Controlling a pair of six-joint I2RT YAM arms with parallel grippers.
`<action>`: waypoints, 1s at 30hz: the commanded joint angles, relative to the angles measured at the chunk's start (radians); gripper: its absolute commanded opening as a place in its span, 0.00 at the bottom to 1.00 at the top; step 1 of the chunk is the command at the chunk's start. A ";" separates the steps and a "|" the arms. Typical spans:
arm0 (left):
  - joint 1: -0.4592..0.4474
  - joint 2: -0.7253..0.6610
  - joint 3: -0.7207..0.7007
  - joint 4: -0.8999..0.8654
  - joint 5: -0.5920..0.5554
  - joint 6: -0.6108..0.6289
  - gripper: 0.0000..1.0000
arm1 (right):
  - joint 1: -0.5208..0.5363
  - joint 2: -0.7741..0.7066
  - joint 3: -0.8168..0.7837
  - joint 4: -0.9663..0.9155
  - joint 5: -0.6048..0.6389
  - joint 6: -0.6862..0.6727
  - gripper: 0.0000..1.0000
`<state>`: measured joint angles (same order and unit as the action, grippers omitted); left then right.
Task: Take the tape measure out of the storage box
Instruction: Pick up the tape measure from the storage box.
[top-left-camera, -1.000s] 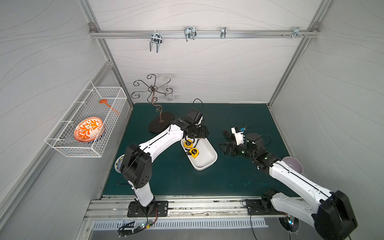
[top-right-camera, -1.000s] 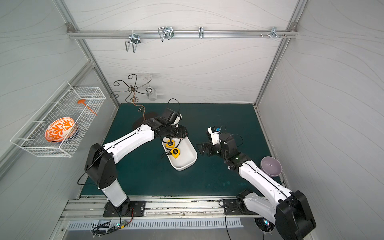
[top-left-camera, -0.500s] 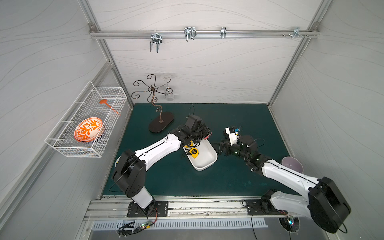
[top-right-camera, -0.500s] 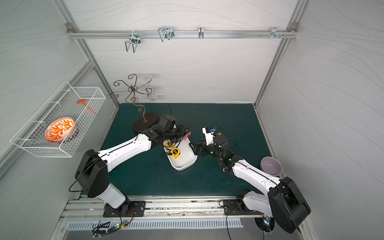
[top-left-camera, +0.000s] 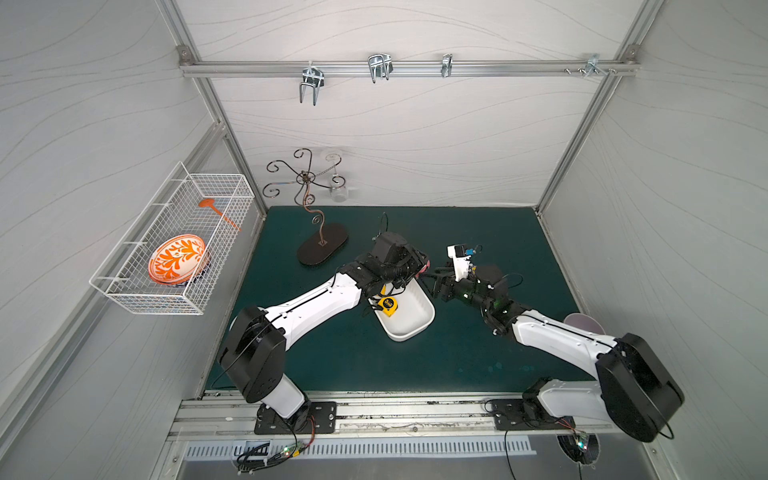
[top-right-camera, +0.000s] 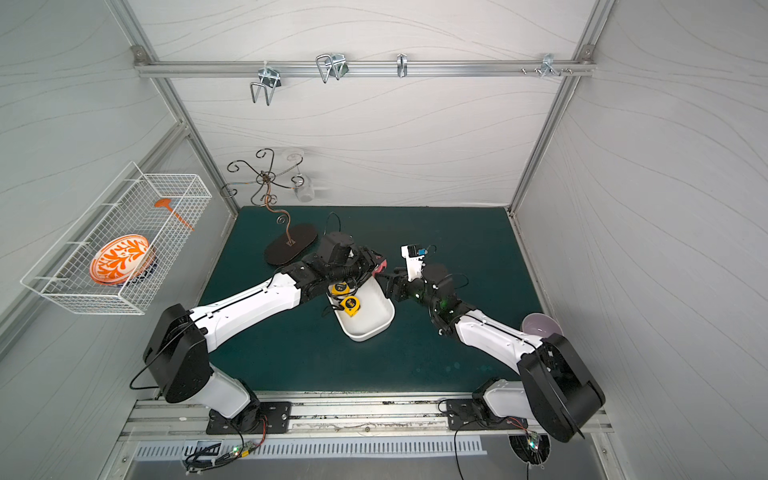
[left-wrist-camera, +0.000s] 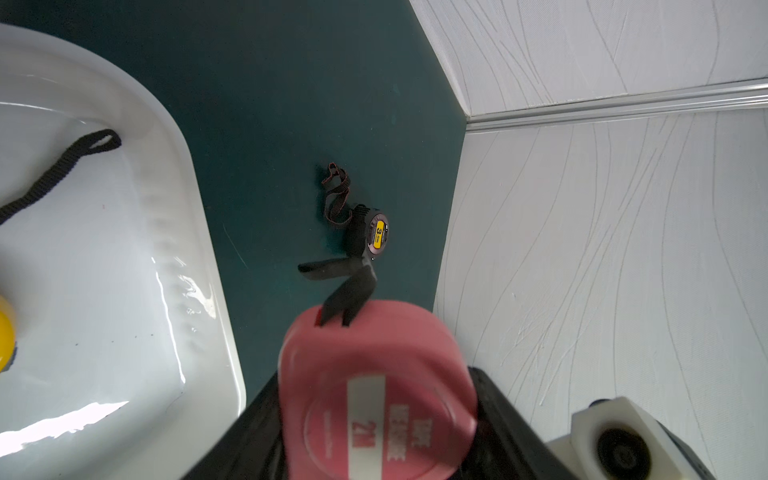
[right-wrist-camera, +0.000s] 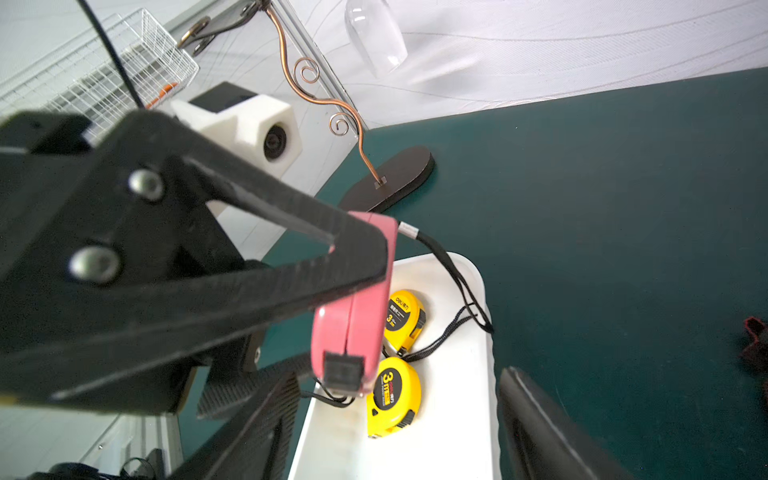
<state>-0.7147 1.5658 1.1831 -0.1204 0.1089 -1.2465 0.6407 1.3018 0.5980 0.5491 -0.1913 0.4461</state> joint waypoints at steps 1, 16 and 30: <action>-0.009 -0.024 0.003 0.069 -0.001 -0.023 0.00 | 0.006 0.021 0.026 0.057 0.013 0.010 0.72; -0.011 -0.013 -0.011 0.110 0.039 -0.067 0.00 | 0.012 0.078 0.061 0.084 0.007 0.020 0.10; 0.104 -0.125 -0.040 0.027 -0.032 0.102 0.88 | -0.175 -0.009 0.029 -0.107 -0.081 0.049 0.00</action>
<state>-0.6662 1.5204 1.1397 -0.0696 0.1299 -1.2320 0.5644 1.3235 0.6373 0.5339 -0.2596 0.4755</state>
